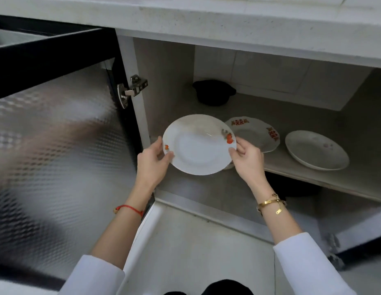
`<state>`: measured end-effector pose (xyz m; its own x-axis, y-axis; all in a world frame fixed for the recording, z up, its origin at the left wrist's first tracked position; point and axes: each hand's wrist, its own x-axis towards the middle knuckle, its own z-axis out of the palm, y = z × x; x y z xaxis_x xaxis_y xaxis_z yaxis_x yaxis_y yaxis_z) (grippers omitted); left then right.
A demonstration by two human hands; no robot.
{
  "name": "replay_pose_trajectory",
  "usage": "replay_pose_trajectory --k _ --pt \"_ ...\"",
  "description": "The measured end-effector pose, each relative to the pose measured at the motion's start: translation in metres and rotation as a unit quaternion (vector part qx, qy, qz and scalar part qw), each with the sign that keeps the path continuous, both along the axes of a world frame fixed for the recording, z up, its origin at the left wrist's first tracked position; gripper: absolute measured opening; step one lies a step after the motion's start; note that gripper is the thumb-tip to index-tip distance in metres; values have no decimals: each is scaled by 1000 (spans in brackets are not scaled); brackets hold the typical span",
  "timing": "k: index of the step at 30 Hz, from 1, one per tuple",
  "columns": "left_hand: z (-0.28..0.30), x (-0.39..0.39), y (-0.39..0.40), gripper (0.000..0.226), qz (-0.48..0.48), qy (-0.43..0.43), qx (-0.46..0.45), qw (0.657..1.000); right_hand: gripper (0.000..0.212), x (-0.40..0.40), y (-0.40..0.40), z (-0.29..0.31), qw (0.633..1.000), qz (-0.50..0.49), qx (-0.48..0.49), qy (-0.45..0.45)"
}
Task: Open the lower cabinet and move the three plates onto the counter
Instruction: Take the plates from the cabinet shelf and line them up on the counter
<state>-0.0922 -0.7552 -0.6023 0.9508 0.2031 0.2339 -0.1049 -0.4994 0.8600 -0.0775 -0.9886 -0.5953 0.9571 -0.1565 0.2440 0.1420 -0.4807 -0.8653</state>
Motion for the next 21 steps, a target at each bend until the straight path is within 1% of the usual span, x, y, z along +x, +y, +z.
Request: replay_pose_trajectory --k 2,5,6,8,10,12,15,21 --pt "0 -27 2 30 -12 4 3 1000 39 -26 0 -5 1000 8 13 5" --pt "-4 -65 6 31 -15 20 -14 1000 40 -61 3 -12 1000 5 20 23" --pt "-5 -77 7 34 -14 24 -28 999 41 -71 4 -14 999 0 20 29" --pt "-8 -98 8 49 -10 25 -56 998 42 -92 7 -18 999 -6 29 38" --pt "-11 -116 9 58 -13 23 -91 995 43 -110 9 -22 998 -9 37 49" --pt "-16 -131 10 60 -14 25 -124 992 44 -126 10 -27 997 -11 45 60" --pt "-27 -146 11 56 -16 36 -169 985 43 -143 9 -33 996 -15 57 70" --pt "-39 -154 8 57 -1 68 -207 976 43 -152 6 -45 996 -3 45 75"
